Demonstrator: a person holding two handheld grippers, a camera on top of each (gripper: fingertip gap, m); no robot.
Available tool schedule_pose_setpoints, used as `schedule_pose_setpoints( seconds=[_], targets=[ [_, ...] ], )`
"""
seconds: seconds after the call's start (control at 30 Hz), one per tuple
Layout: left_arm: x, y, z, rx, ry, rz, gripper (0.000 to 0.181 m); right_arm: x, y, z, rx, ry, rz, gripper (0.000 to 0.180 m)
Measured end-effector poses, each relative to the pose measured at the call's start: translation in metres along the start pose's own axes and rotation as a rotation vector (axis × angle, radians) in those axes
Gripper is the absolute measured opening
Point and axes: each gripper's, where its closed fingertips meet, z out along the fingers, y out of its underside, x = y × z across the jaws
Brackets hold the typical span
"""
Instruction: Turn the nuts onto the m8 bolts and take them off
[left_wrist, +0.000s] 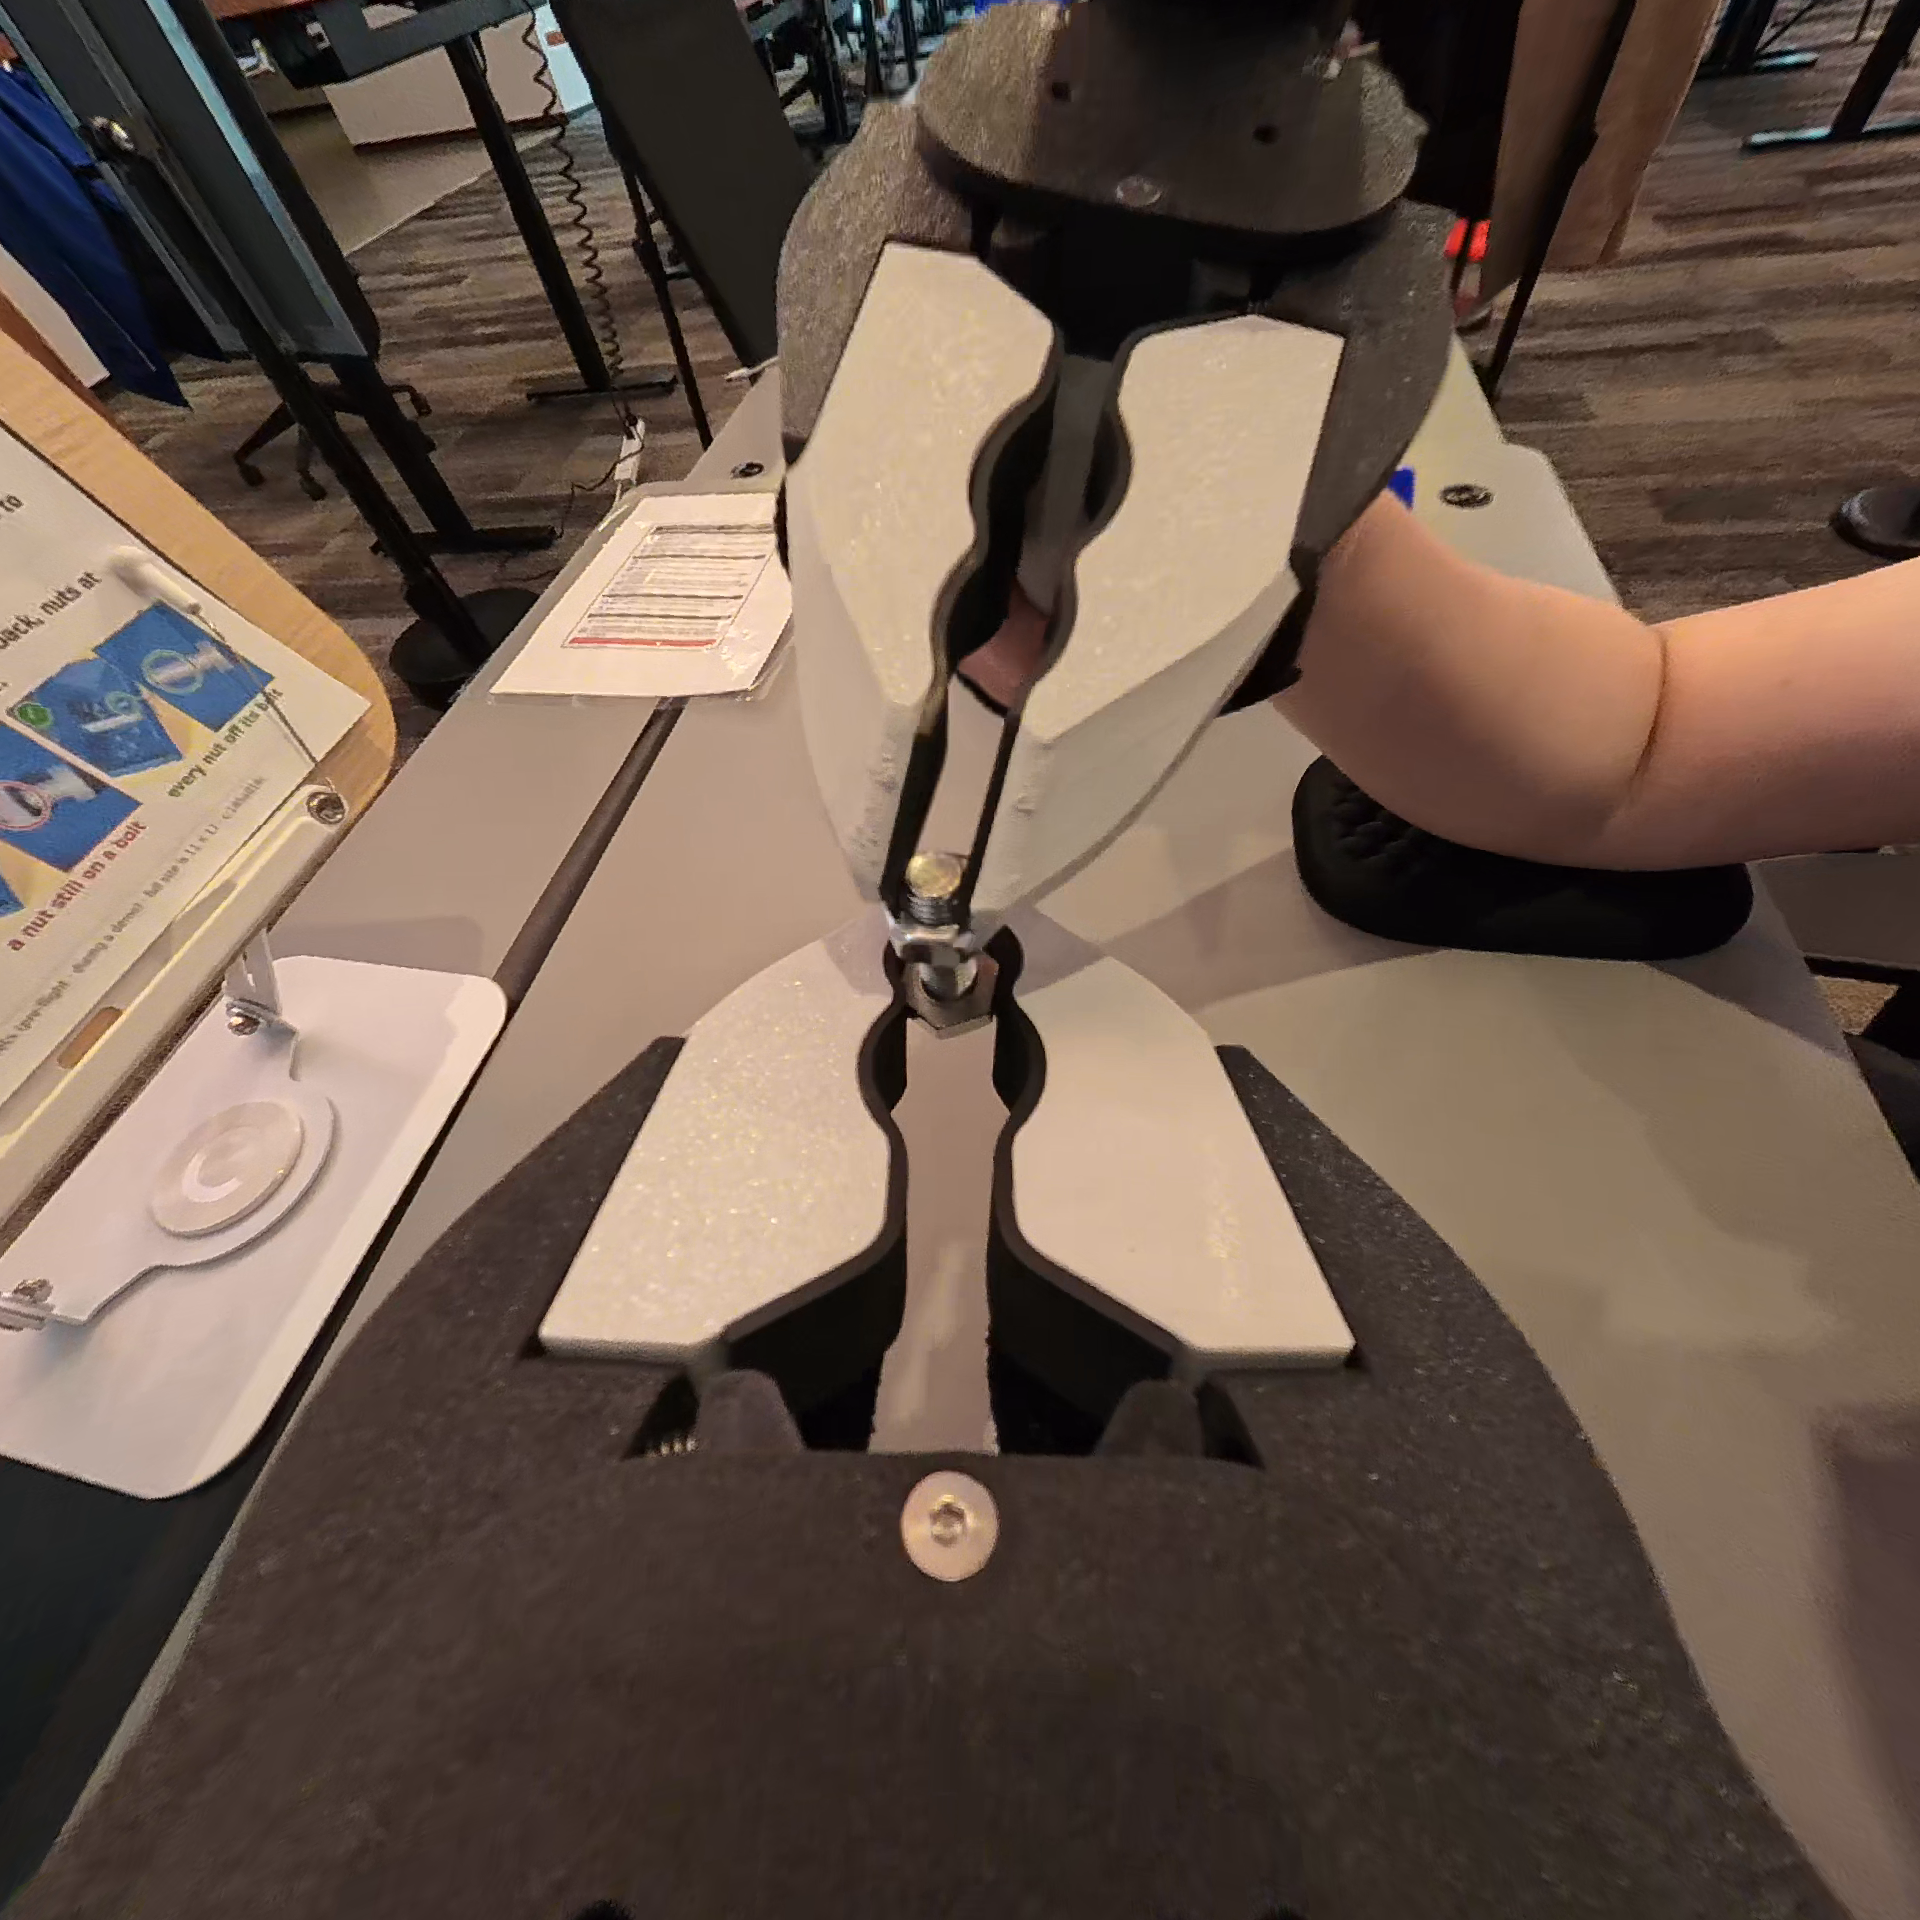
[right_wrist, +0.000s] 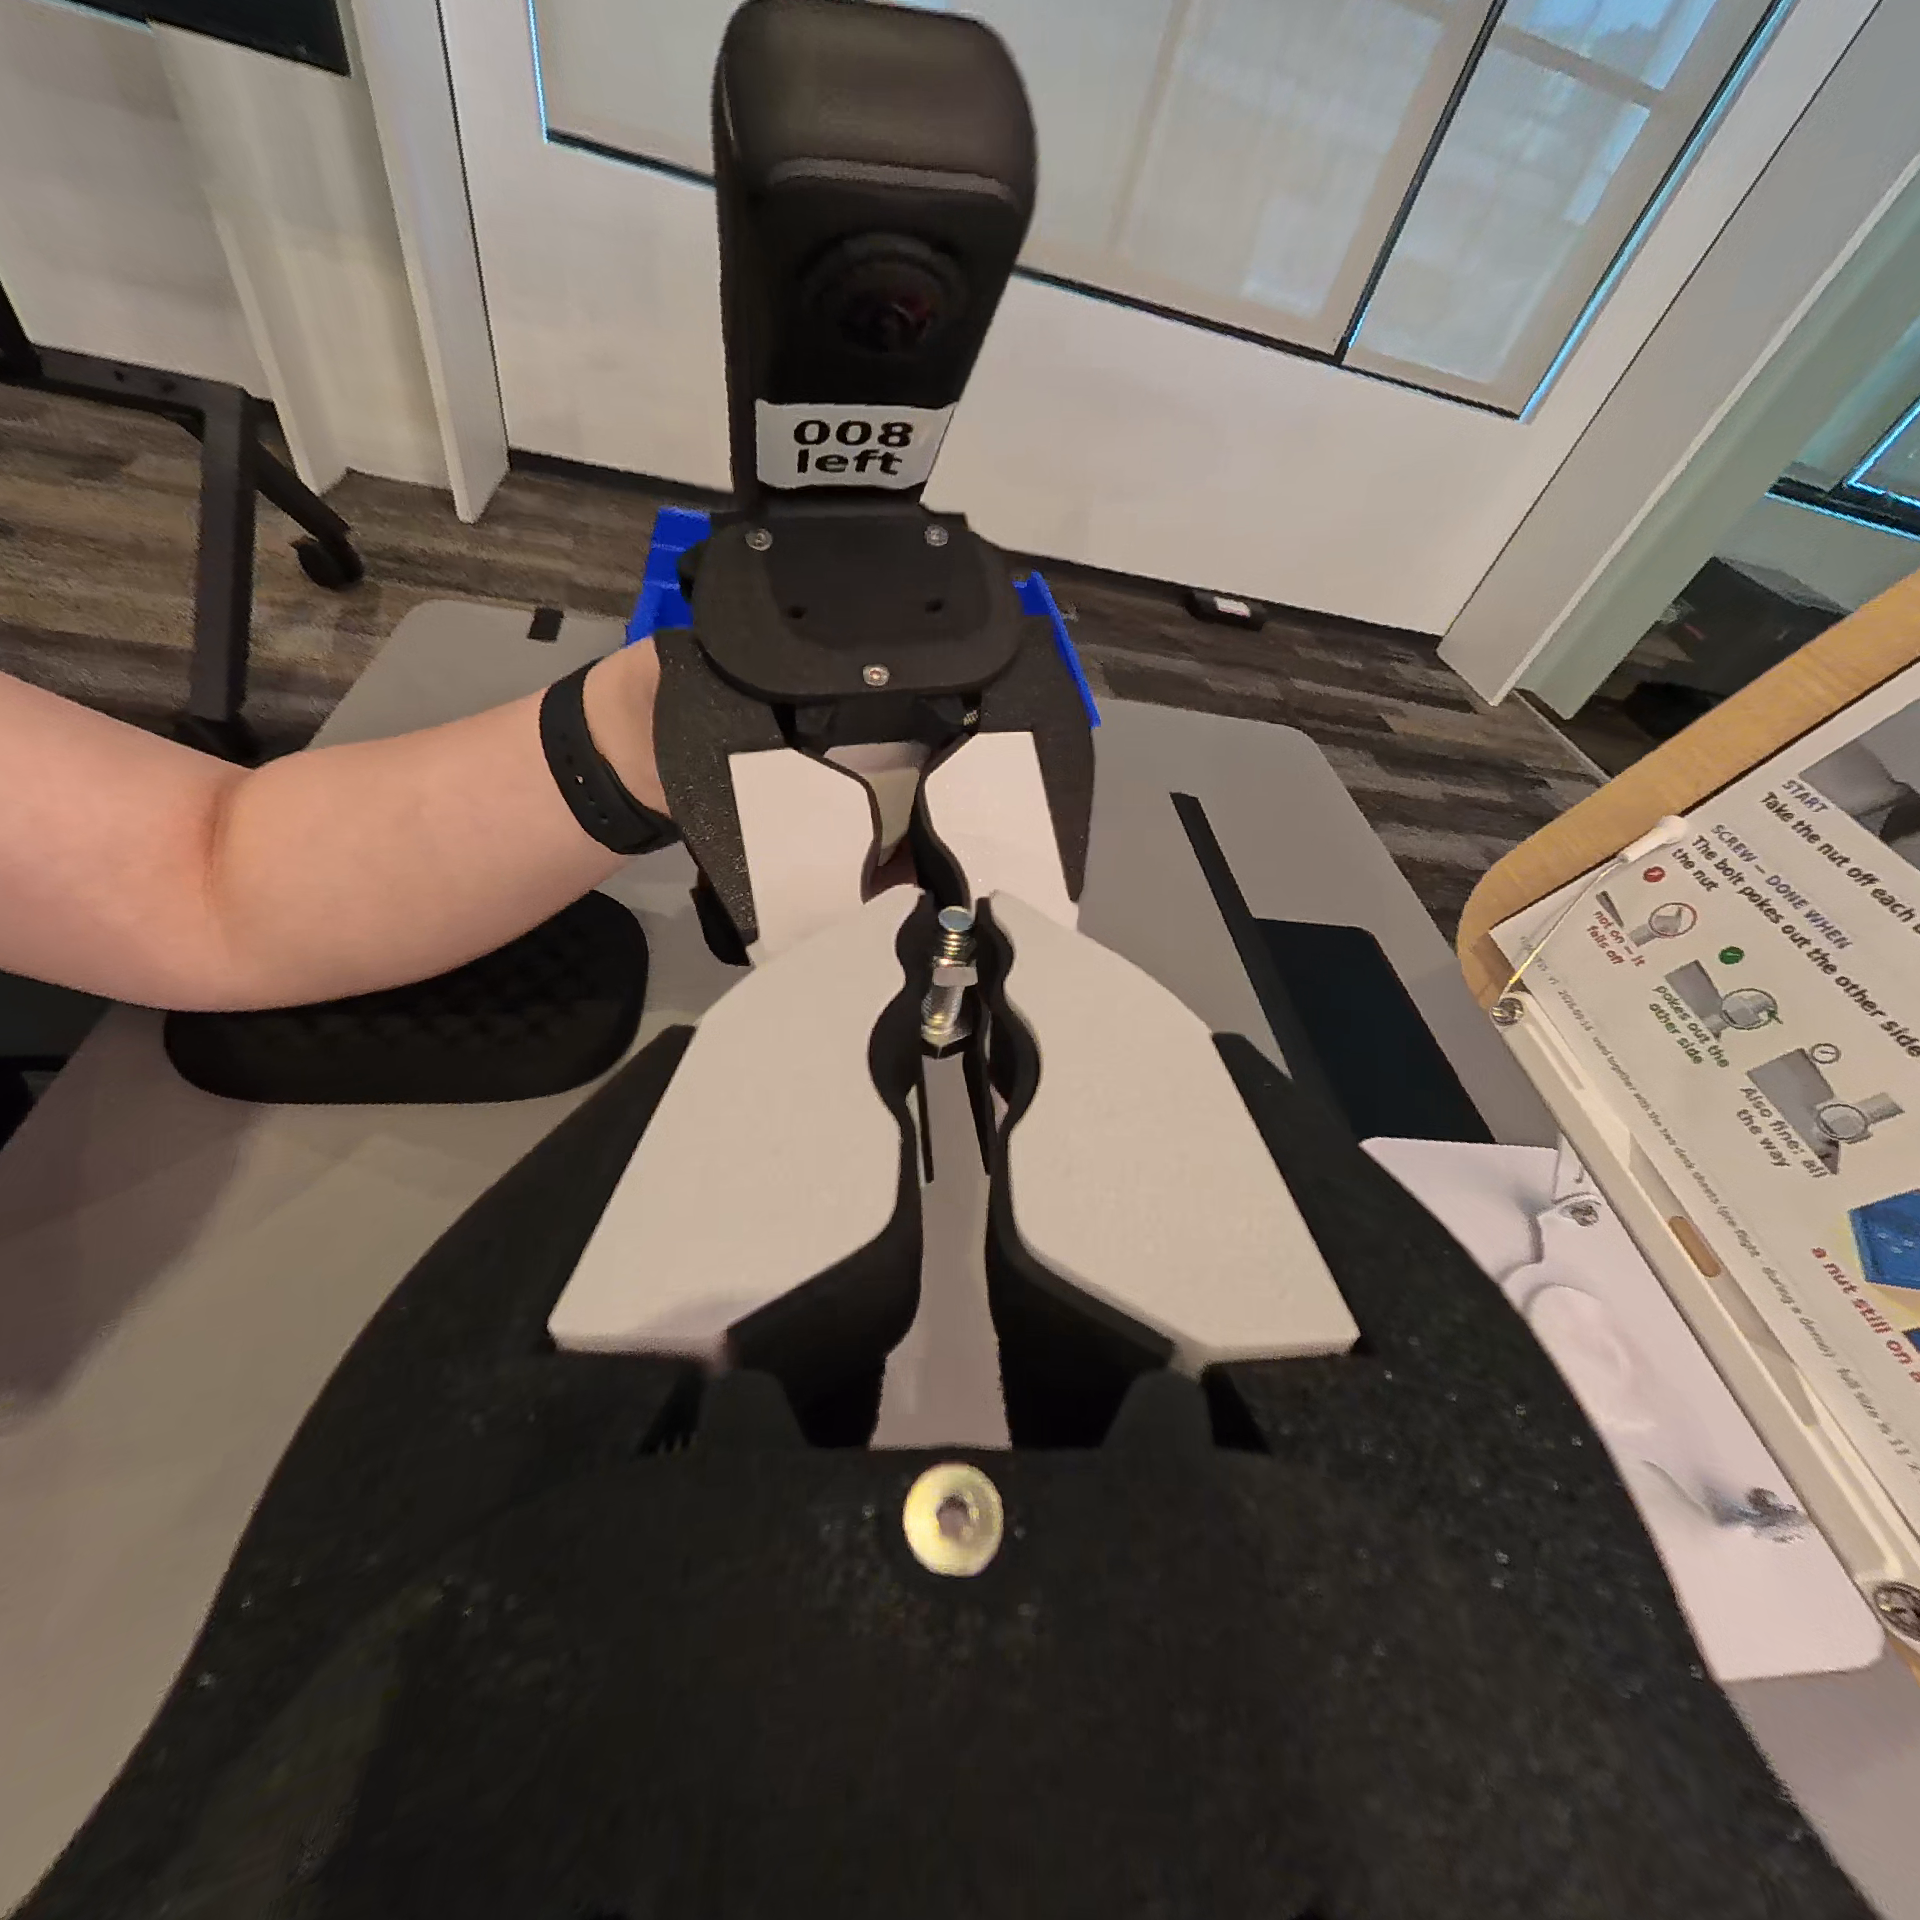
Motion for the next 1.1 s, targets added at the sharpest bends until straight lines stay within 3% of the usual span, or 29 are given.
schedule_pose_setpoints(
  seconds=[0.3, 0.67, 0.77, 0.93, 1.1],
  targets=[
    [-0.003, -0.019, -0.004, 0.128, -0.025, -0.018, 0.018, 0.007, -0.017, -0.009, 0.143, 0.003, 0.053, 0.006],
    [-0.004, -0.024, 0.0, 0.15, -0.036, -0.009, 0.011, 0.006, -0.02, -0.014, 0.167, -0.023, 0.046, 0.007],
    [-0.006, -0.019, 0.001, 0.114, -0.049, -0.003, 0.01, 0.01, -0.027, -0.02, 0.214, 0.011, 0.018, 0.026],
    [-0.005, -0.016, 0.004, 0.092, -0.05, 0.002, 0.01, 0.005, -0.019, -0.02, 0.17, -0.046, 0.035, 0.042],
    [-0.009, -0.018, 0.001, 0.1, -0.071, -0.005, 0.01, -0.005, -0.003, -0.012, 0.073, -0.099, -0.005, 0.039]
  ],
)
